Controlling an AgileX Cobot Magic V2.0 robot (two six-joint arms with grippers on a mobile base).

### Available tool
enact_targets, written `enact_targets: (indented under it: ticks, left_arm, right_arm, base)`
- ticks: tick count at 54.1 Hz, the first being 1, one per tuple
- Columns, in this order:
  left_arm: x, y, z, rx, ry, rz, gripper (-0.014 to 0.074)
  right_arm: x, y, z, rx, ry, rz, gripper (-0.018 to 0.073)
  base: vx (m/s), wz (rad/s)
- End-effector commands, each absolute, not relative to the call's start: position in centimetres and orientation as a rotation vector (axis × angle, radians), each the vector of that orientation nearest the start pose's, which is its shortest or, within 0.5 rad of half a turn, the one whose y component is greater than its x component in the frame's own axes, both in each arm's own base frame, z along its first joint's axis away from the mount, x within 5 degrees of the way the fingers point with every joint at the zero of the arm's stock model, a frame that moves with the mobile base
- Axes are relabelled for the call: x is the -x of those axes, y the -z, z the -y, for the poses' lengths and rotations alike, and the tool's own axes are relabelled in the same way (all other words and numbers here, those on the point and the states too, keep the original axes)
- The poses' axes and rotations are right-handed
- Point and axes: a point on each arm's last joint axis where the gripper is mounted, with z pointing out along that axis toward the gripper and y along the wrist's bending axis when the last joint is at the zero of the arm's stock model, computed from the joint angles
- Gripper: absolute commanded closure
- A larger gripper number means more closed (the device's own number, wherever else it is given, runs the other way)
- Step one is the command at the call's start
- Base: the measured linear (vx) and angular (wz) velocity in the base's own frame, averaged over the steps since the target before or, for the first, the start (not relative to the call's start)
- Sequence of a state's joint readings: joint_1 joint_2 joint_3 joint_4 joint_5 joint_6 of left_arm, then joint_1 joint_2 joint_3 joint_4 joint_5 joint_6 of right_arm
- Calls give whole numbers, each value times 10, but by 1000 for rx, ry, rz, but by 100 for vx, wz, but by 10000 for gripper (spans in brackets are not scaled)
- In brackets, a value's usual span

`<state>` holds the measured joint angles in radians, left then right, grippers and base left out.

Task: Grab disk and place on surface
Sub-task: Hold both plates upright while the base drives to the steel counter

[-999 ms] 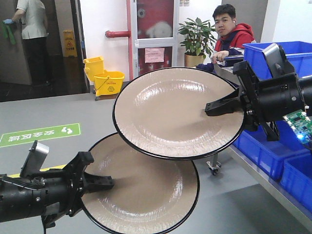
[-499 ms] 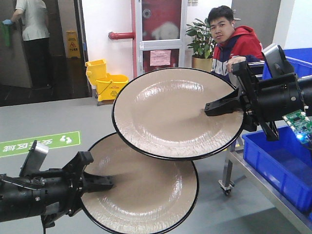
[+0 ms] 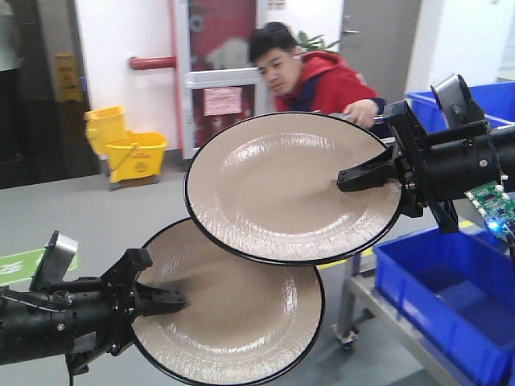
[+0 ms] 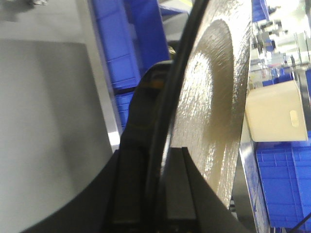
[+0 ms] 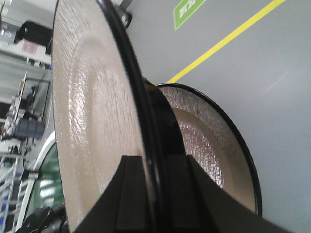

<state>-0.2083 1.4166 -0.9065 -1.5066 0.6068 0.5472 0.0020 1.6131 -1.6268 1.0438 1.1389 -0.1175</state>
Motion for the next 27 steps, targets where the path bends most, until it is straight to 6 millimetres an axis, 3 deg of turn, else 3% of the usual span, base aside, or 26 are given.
enact_targets:
  ticks: [1,12,27]
  left_arm:
    - [-278,-320,116,405,1438,-2076,595]
    - [-278,-320,116,405,1438,-2076,595]
    - [-278,-320,116,405,1438,-2076,595]
  right_arm:
    - [-327,-450,-74,-91,-1395,-2101,567]
    - [-326,-450,-74,-91,-1396,-2100,567]
    - [-326,-450,-74,-91,-1396,-2100,567]
  base:
    - [38,-47]
    - [37,-62]
    - [34,-84]
